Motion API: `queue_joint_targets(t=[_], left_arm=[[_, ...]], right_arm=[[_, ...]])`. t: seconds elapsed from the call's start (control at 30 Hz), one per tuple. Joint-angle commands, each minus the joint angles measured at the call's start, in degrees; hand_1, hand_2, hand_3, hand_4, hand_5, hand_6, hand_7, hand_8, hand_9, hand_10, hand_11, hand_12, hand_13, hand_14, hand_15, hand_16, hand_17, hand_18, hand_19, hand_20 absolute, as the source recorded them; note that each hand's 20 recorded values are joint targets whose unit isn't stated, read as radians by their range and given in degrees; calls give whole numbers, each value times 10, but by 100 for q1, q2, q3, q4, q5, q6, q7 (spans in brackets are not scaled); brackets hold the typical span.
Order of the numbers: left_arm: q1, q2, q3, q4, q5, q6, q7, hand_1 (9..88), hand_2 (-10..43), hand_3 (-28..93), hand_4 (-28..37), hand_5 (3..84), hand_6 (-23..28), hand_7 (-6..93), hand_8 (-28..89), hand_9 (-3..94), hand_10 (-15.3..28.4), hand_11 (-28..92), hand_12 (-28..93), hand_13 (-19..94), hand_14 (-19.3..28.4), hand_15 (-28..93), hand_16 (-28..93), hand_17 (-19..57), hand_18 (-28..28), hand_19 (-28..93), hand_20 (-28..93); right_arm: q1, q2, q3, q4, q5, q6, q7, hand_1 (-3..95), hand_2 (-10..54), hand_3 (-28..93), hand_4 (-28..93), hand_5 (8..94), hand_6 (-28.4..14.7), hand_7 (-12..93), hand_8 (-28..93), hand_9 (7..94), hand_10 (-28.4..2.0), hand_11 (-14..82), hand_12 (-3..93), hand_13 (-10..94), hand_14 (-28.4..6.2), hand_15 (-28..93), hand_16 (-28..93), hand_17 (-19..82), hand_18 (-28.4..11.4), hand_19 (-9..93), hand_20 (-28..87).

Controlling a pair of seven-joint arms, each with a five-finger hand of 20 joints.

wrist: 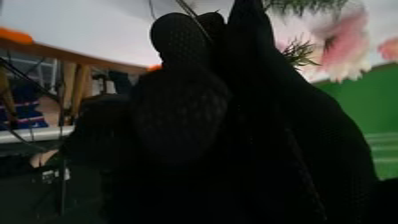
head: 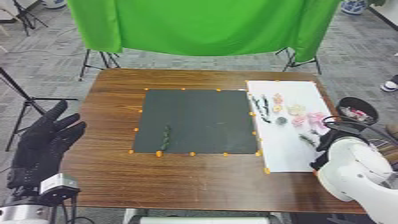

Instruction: Arrange flowers

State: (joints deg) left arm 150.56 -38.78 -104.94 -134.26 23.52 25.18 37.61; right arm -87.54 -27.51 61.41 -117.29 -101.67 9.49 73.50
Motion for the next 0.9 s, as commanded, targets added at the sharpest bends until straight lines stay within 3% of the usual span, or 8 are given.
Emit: queue_joint_targets(t=[0.03,0.2,0.27,0.37,0.5,0.57,0.73,0.9], left_arm=[[130,-98,-75,-19,48,-55,-35,296,58,648,-206,353,86,98,-77,310,192,264,114,195,262,525,-111,-81,256,475,25],[237,-80,-144,-51,9,-11,41,296,59,647,-207,353,86,97,-77,310,192,264,114,194,262,524,-110,-81,256,475,25],[271,-127,-221,-60,51,-29,-42,297,59,647,-207,353,86,97,-77,310,192,264,114,194,262,524,-110,-81,256,474,24],[581,13,-406,-101,-162,79,170,297,59,647,-207,353,86,97,-77,310,192,264,115,194,263,524,-110,-81,256,474,25],[897,-68,-642,-170,-262,167,318,296,59,647,-206,353,86,97,-77,309,191,264,115,194,262,523,-110,-81,256,474,25],[954,-165,-743,-197,-210,157,244,296,59,647,-206,353,86,97,-77,309,191,264,114,194,262,523,-110,-81,256,474,25],[1091,-73,-873,-249,-297,235,301,297,59,647,-206,352,86,97,-76,308,191,264,114,194,261,523,-109,-82,257,474,25],[997,-67,-805,-256,-234,231,223,297,59,647,-206,352,86,97,-76,308,190,265,114,194,261,523,-109,-82,257,474,25]], right_arm=[[-53,114,352,-229,-304,214,-61,636,-90,714,-267,878,-102,144,218,937,-137,366,170,937,-40,609,116,766,-68,932,130],[193,80,362,-454,-327,173,-152,632,-93,723,-269,881,-94,148,224,937,-128,381,165,937,-28,616,112,773,-61,932,128],[268,55,386,-602,-295,138,-221,629,-94,726,-269,883,-90,149,226,937,-125,383,164,937,-25,618,112,776,-59,932,126],[818,-78,76,-723,-114,-64,-360,625,-94,731,-269,884,-86,150,228,937,-121,388,162,937,-21,619,112,778,-59,932,123],[1927,-422,-738,-712,140,-226,-526,622,-95,735,-268,884,-83,151,229,937,-118,391,160,937,-18,621,112,782,-57,932,120],[2539,-647,-1272,-610,91,-297,-607,620,-95,737,-268,884,-82,151,230,937,-118,392,160,937,-18,621,113,783,-56,932,117],[3642,-1540,-2179,-208,331,-513,-695,619,-95,739,-268,886,-83,151,232,937,-117,393,158,937,-17,622,112,785,-55,932,113],[4255,-2474,-2872,323,333,-632,-750,618,-95,739,-269,885,-82,151,234,937,-116,394,158,937,-17,623,112,786,-56,932,114]])
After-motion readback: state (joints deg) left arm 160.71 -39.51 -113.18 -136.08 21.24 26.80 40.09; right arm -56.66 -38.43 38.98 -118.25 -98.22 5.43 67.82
